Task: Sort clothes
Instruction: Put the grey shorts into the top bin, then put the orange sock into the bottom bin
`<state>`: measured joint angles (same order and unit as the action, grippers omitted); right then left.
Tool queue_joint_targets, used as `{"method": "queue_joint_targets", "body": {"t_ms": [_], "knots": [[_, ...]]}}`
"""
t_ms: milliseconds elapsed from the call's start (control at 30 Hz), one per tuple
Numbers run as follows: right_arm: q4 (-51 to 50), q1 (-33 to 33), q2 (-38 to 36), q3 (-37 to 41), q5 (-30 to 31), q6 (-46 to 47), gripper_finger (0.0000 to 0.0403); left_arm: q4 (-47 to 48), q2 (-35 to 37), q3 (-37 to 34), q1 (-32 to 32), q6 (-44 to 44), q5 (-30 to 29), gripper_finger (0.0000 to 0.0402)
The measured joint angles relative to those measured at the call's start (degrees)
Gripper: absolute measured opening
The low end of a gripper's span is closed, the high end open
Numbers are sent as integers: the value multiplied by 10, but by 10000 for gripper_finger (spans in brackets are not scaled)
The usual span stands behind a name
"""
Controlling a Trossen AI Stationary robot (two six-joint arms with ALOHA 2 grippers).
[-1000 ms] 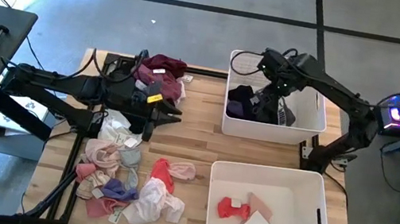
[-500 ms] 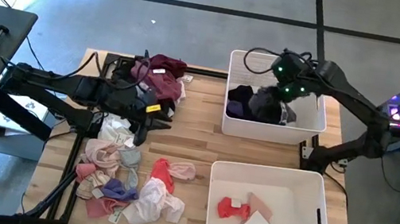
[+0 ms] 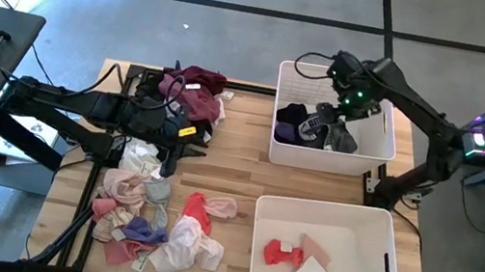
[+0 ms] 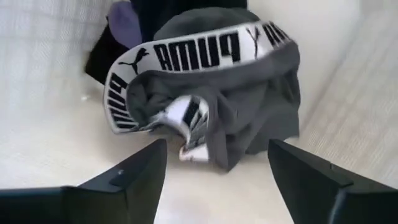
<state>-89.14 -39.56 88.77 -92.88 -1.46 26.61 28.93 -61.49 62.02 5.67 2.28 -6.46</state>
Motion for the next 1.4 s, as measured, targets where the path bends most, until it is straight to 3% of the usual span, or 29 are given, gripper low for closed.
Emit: {"method": "queue_joint_targets", "body": {"t_ms": [167,400,633,733,833,967,1167,1300,1400], "knots": [[17,-1,53,0,-26,-103,226,-1,0,0,0,50,-44,92],[35,33,110,2,-25,-180,104,-6,0,0,-3,57,-95,92],[109,64,83,69,86,-208,6,-35,0,0,-25,85,-147,92],[153,71,49,87,150,-174,14,-36,0,0,-36,86,-160,92],[194,71,9,92,177,-146,28,-36,0,0,-47,86,-179,92],[210,55,-40,93,158,-111,53,-36,0,0,-64,87,-210,92],[231,36,-108,93,109,-89,121,-35,0,0,-92,122,-213,92],[272,81,-157,93,98,-10,153,-35,0,0,-106,120,-212,92],[318,158,-183,93,161,74,157,-33,0,0,-115,76,-211,92]]}}
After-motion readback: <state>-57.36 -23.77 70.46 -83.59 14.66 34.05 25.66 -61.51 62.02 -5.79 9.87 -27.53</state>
